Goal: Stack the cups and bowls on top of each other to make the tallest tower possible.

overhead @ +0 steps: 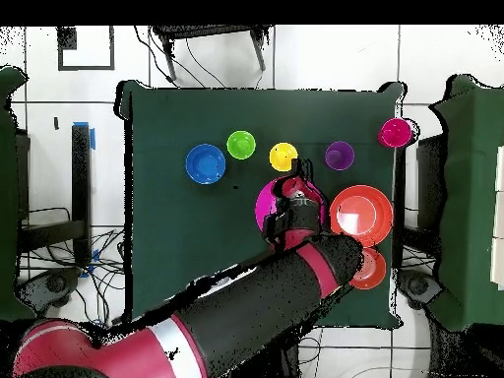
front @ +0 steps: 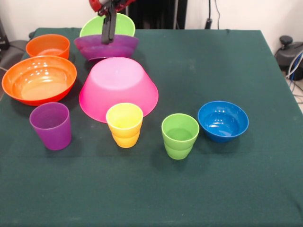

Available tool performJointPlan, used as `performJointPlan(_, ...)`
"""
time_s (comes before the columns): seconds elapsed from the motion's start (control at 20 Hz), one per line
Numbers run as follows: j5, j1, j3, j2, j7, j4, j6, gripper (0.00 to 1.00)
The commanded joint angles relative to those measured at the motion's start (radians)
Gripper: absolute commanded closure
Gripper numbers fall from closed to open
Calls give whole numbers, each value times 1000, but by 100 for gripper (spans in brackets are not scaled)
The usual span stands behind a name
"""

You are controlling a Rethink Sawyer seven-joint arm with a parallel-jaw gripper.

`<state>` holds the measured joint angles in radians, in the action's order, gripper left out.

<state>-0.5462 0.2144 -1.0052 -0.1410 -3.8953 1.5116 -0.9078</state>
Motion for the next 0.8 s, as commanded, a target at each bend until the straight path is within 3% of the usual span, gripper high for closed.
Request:
performJointPlan(0.05,-113,38,145,-19,41,34,135,100)
performJointPlan(0.3,-183,47,175,-44,-15,43,160,100)
performJointPlan(0.8,-220,44,222,-57,-23,52,185,100)
